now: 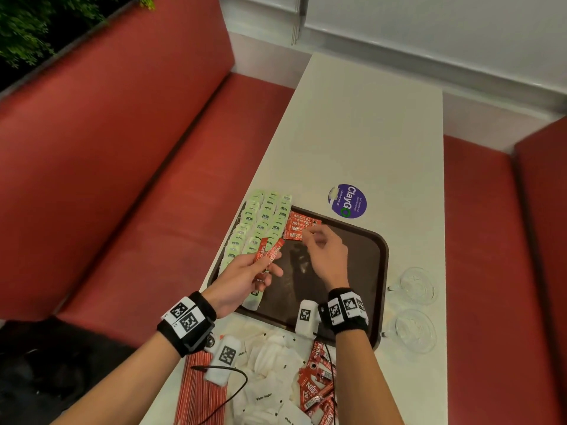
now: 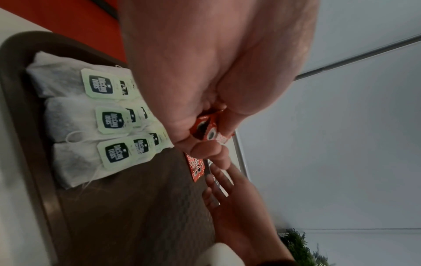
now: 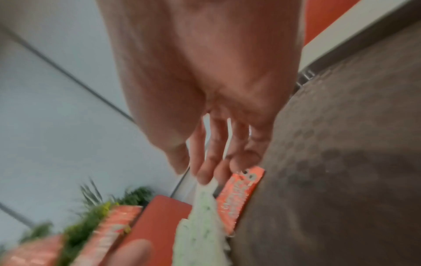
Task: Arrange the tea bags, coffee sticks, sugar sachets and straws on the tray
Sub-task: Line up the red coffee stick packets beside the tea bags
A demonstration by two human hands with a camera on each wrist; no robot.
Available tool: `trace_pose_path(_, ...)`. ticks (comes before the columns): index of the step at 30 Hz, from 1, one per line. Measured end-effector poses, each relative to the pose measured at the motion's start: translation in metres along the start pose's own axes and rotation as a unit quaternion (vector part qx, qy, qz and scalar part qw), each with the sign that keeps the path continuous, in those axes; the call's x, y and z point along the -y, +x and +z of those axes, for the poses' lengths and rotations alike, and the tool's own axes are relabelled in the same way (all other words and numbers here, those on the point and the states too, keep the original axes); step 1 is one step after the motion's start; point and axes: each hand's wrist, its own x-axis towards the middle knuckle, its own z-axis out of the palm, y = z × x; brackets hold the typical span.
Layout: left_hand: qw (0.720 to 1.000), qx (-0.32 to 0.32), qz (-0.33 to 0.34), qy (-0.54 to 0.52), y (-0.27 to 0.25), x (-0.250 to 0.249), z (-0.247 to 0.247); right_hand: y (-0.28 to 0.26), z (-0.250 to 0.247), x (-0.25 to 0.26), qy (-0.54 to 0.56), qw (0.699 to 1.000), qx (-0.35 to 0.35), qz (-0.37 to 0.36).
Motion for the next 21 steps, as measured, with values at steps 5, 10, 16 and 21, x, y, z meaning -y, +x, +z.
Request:
trace_pose_path(5, 0.999, 0.032, 0.024, 0.018, -0.003, -0.003, 0.006, -0.037, -0.002, 0.013, 0.127, 0.981, 0.147, 0.015)
trace_pose_path(10, 0.994, 0.072, 0.059, 0.057, -0.008, -0.002, 0.011, -0.053, -0.002, 0.01, 0.254, 0.956, 0.139, 0.038)
trace_pose_path(16, 0.99, 0.039, 0.048, 0.127, -0.013, -0.001, 0.023, -0.066, -0.001, 0.02, 0.282, 0.953, 0.098, 0.048)
trace_pose_path(21, 0.993, 0.001, 0.05, 0.111, -0.009, -0.005, 0.022, -0.069, -0.007, 0.022, 0.139, 0.984, 0.107, -0.017)
